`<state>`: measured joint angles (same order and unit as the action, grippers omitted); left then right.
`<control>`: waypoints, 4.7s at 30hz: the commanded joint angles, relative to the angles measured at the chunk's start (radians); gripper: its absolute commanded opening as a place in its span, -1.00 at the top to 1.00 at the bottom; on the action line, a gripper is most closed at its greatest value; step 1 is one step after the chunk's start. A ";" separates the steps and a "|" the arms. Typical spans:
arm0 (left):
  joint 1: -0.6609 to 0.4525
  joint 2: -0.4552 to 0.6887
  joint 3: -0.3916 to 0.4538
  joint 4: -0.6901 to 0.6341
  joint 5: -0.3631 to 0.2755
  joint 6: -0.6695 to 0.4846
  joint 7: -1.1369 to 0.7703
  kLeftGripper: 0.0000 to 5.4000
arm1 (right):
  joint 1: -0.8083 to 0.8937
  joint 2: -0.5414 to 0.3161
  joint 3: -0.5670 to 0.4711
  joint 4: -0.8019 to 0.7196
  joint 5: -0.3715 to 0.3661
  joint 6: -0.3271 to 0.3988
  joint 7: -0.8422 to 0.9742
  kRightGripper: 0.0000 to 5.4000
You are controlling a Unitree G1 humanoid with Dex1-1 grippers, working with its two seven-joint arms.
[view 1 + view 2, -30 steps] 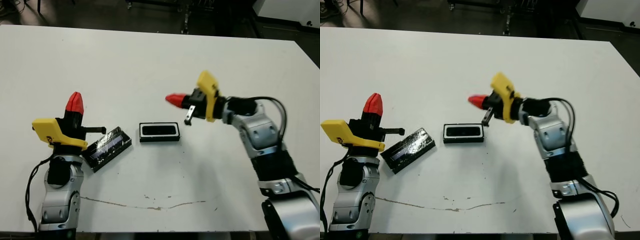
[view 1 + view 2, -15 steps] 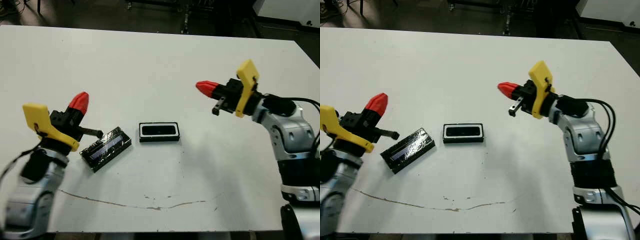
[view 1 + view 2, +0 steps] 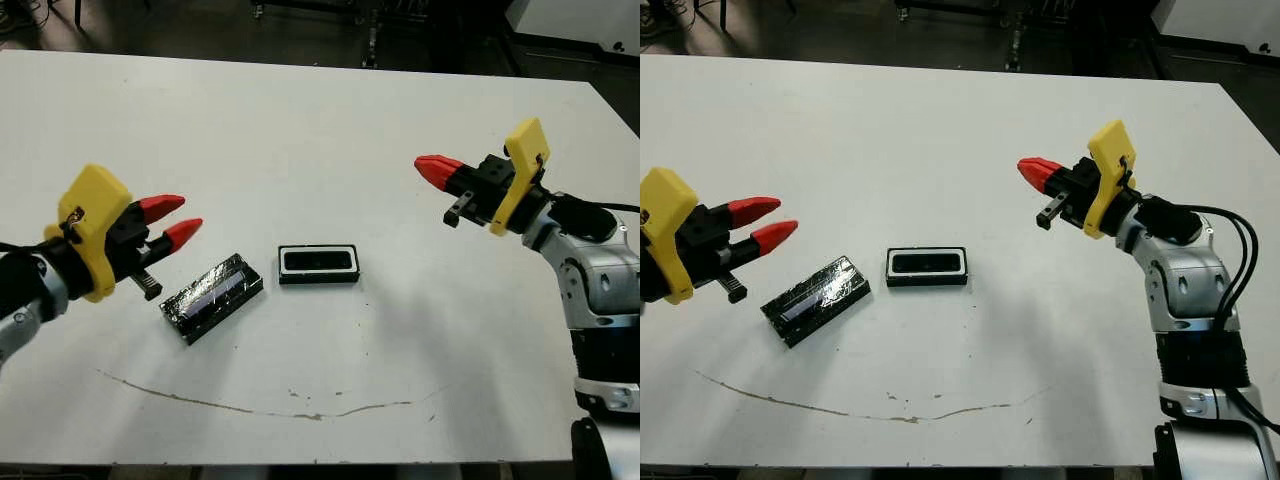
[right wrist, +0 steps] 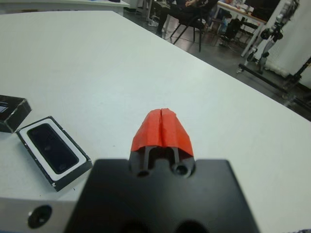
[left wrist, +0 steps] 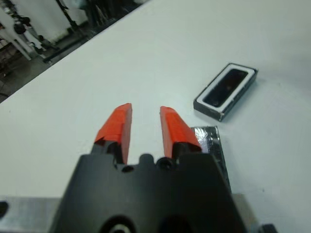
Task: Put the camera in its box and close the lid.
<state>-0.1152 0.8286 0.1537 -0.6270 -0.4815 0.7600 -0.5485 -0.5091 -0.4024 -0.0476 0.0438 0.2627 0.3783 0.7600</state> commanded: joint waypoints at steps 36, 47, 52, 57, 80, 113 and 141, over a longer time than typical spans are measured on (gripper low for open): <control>-0.188 0.035 -0.181 0.145 -0.151 0.372 -0.172 -1.00 | 0.084 -0.022 0.012 -0.049 0.029 0.034 -0.072 1.00; -0.182 0.008 -0.202 0.166 -0.144 0.419 -0.133 -1.00 | 0.089 -0.023 0.013 -0.045 0.034 0.030 -0.064 1.00; -0.167 0.012 -0.218 0.188 -0.132 0.389 -0.147 -1.00 | 0.089 -0.027 0.016 -0.044 0.035 0.038 -0.058 1.00; -0.158 0.011 -0.229 0.195 -0.119 0.384 -0.151 -1.00 | 0.091 -0.023 0.019 -0.035 0.033 0.014 -0.048 1.00; -0.091 0.014 -0.311 0.235 0.048 0.251 -0.165 -1.00 | 0.101 -0.021 0.019 -0.047 0.043 0.033 -0.047 1.00; -0.098 -0.047 -0.229 0.245 -0.088 0.462 -0.134 -0.17 | 0.105 -0.022 0.024 -0.049 0.034 0.029 -0.057 1.00; -0.430 -0.080 -0.322 0.659 0.195 -0.222 -0.386 -0.17 | 0.107 -0.008 0.020 -0.025 0.041 0.009 -0.055 1.00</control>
<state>-0.5261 0.7608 -0.1441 0.0029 -0.3097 0.5660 -0.9114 -0.4132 -0.4007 -0.0228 0.0137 0.3046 0.3956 0.7075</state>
